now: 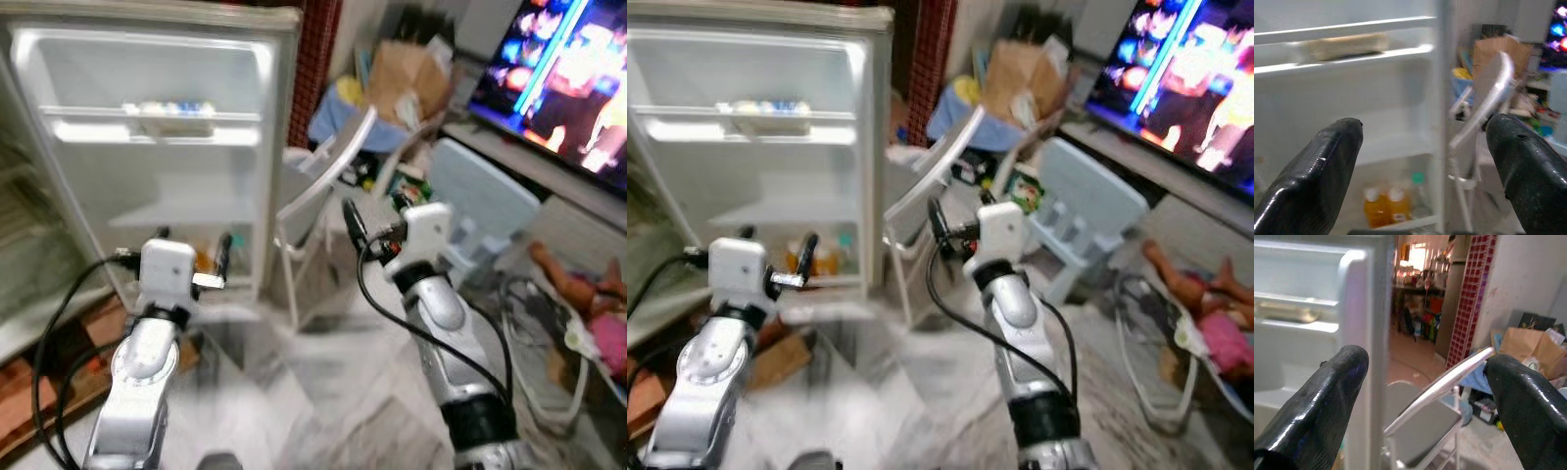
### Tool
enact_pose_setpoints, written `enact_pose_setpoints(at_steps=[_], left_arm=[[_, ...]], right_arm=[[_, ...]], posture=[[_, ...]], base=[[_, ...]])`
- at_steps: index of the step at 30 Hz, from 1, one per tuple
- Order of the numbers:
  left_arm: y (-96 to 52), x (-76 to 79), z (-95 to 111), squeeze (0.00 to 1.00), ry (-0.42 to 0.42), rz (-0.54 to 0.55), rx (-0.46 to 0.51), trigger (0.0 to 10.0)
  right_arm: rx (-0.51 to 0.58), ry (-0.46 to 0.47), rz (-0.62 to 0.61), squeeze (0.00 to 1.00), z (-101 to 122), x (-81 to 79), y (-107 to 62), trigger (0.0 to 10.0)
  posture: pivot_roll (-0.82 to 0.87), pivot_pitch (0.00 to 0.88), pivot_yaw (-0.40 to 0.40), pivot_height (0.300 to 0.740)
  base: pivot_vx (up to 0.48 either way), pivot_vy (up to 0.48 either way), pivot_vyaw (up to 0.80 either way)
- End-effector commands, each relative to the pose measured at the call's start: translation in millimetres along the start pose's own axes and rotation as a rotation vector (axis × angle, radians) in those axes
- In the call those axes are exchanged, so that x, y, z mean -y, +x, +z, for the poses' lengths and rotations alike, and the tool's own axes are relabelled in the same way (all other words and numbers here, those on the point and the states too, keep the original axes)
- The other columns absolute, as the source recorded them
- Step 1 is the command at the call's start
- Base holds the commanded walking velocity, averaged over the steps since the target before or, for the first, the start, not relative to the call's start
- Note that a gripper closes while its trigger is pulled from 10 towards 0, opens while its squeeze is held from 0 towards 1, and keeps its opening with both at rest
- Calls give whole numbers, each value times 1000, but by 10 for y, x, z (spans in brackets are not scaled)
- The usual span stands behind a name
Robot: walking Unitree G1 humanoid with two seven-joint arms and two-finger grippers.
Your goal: Restocking fridge
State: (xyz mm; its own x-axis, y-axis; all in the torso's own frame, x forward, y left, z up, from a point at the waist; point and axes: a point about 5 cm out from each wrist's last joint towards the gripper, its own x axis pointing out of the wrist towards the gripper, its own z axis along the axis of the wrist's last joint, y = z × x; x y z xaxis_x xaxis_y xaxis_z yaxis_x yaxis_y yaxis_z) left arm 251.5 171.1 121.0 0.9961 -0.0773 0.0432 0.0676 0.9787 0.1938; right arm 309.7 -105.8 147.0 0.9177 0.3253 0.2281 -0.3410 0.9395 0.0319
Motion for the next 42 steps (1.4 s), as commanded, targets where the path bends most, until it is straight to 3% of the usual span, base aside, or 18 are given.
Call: enact_pose_setpoints(at_steps=[1, 16, 31, 42], left_arm=[[-5, 102, -33, 0, 11, -49, -3, 10000], [-23, 33, -156, 0, 10, 106, -87, 10000], [22, -58, -168, 0, 26, 147, -104, 10000], [-45, -43, -244, 0, 20, 169, -170, 10000]], right_arm=[[-1, -13, -13, 0, 5, 71, -23, 10000], [50, -11, 24, 0, 137, 35, 80, 10000], [62, -27, 7, 0, 145, 47, 135, 10000], [27, -21, -28, 0, 69, 75, 137, 10000]], posture=[[179, 0, -84, 740], [186, 0, -81, 740], [196, 0, -74, 740], [202, 0, -72, 740]], base=[[0, -428, 788], [392, -203, 789], [472, 0, 774], [462, 0, 83]])
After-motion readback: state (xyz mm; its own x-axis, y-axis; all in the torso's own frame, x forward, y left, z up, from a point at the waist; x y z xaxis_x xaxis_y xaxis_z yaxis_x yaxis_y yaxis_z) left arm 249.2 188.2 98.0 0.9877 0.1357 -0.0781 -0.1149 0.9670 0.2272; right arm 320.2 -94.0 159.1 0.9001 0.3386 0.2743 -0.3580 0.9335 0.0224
